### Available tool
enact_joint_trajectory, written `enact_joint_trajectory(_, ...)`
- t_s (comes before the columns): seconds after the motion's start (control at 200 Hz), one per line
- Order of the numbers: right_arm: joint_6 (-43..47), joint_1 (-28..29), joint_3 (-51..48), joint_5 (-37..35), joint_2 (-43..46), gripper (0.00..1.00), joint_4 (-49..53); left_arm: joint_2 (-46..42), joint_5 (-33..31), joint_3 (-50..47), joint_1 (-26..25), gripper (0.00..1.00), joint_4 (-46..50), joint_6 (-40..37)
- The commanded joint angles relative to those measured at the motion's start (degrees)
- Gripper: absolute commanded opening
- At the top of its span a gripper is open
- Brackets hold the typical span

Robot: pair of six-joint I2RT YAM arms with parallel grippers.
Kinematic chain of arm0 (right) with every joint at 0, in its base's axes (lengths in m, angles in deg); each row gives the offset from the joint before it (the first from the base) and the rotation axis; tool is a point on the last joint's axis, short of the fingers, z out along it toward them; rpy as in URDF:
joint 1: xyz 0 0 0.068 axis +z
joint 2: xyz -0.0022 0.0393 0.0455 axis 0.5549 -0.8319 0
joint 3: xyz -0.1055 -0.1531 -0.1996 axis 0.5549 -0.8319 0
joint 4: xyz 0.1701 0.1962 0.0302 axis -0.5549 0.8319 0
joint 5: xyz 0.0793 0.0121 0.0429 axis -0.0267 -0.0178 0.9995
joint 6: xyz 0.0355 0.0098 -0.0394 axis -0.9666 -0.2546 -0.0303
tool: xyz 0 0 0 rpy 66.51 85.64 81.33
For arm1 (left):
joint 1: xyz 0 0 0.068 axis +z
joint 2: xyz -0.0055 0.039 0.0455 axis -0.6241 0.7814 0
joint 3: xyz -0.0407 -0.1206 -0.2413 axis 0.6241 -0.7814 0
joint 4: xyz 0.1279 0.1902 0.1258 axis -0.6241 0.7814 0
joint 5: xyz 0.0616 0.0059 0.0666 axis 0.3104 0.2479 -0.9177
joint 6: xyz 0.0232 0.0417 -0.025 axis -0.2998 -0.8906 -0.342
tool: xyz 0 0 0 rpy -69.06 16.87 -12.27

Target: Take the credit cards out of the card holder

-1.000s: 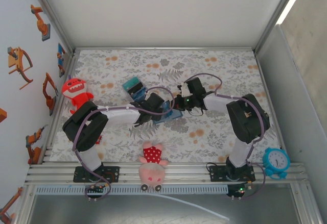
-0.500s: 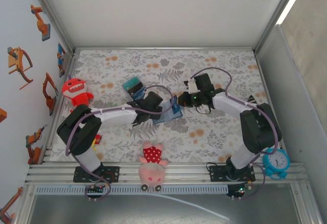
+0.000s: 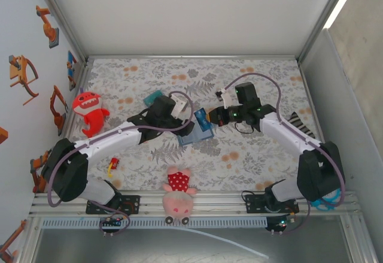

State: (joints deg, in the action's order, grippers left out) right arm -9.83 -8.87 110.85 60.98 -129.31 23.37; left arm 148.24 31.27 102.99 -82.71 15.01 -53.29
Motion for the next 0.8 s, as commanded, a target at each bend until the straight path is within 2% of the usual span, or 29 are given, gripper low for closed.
enact_joint_trajectory(0.0, 5.6, 0.32, -0.18, 6.52, 2.38, 0.0, 3.1, -2.47, 12.49, 2.47, 2.23, 0.86, 0.2, -5.09)
enact_joint_trajectory(0.165, 9.47, 1.0, -0.27, 10.12, 4.64, 0.0, 5.2, -3.42, 21.59, 5.0, 2.75, 0.83, 4.18, -10.1)
enact_joint_trajectory(0.406, 12.67, 1.67, 0.28, 13.02, 5.04, 0.0, 6.3, -2.88, 30.81, 6.54, 2.82, 0.68, 7.02, -13.7)
enact_joint_trajectory(0.596, 15.01, 2.63, 1.63, 14.99, 3.66, 0.0, 7.81, -1.86, 34.97, 8.05, 2.76, 0.49, 8.98, -15.41)
enact_joint_trajectory(0.796, 16.55, 2.88, 2.79, 15.01, 2.98, 0.0, 8.64, -1.13, 37.78, 8.07, 2.73, 0.11, 9.68, -16.42)
